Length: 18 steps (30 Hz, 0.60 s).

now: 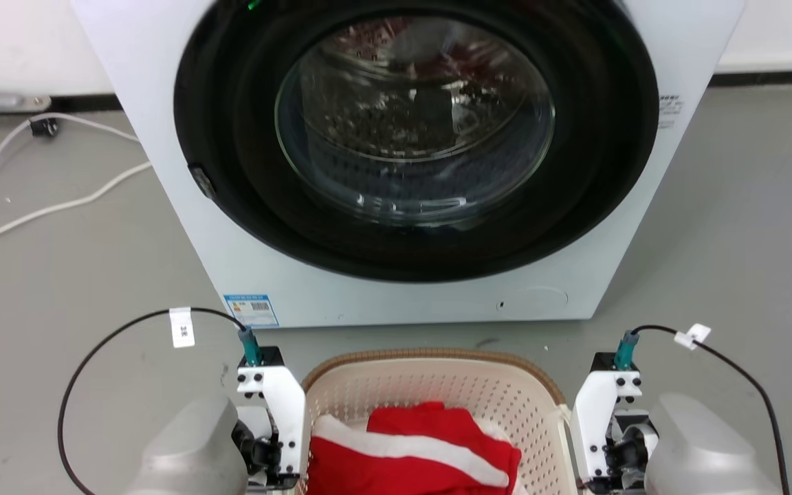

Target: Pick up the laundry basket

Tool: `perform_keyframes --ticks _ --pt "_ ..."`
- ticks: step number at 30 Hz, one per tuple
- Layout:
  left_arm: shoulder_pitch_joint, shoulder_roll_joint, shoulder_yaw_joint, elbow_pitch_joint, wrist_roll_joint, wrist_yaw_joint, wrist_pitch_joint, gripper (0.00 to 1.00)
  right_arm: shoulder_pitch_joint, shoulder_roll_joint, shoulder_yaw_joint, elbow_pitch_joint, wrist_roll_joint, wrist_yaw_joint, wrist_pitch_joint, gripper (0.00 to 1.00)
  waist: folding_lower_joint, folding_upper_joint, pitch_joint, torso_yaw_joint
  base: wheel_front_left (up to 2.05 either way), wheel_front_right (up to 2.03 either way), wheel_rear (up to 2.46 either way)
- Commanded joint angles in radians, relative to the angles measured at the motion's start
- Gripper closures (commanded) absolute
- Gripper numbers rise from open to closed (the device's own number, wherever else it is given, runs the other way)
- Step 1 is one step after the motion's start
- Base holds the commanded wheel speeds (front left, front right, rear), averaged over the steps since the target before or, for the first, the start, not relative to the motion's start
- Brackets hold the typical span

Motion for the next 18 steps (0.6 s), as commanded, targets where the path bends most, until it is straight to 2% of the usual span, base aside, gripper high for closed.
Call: perform_keyframes --ticks 1,18 --pt "0.009 -0.010 -0.002 -0.003 -0.009 -0.004 0.006 1.00 0.022 0.008 -0.002 -0.001 -0.006 0.003 0.011 1.00 0.0003 0.0000 -0.033 0.005 0.00 0.00 0.00" --pt "0.089 -0.025 -0.025 0.011 -0.040 -0.004 0.024 1.00 0.081 0.015 -0.049 -0.002 -0.069 0.003 0.046 1.00 0.0003 0.0000 -0.137 0.016 0.00 0.00 0.00"
